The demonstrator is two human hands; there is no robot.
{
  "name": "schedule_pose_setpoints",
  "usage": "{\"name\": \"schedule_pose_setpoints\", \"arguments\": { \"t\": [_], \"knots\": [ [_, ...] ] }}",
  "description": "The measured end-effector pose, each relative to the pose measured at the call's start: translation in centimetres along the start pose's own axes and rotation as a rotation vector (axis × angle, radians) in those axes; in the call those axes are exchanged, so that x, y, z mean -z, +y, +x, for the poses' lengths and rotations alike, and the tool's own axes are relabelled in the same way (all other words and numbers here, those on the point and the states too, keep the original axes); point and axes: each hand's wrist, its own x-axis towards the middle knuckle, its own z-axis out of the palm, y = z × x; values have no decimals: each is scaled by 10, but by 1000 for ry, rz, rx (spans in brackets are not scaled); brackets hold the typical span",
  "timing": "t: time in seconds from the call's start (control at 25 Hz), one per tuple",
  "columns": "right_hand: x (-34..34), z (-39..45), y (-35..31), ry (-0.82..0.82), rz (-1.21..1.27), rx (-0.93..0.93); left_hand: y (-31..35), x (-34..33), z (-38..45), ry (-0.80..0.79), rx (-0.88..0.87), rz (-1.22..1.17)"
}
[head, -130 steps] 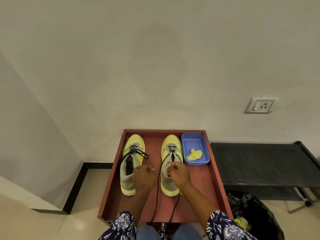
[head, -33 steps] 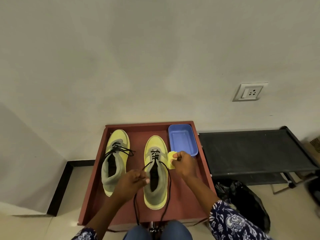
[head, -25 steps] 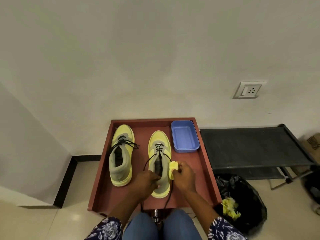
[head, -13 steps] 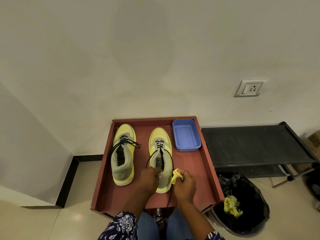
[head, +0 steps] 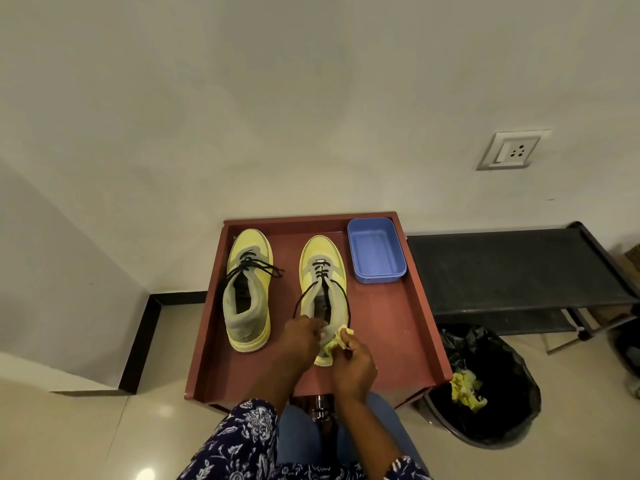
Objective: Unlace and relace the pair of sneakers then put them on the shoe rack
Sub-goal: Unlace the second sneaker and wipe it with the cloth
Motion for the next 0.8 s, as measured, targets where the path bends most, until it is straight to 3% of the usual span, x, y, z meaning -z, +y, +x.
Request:
{"name": "schedule_pose_setpoints", "arguments": {
  "t": [0.2,0.52,0.8],
  "knots": [
    [5,33,-12,-45,8,-125,-2,-5,0,-13,18,-13],
    [-9,-3,10,-32,-26,-132,-6,-6,2,-2,14,-12],
    [-2,30,-5,-4,-11,-199,-2,-3,-2,-34,42,-43]
  ]
}}
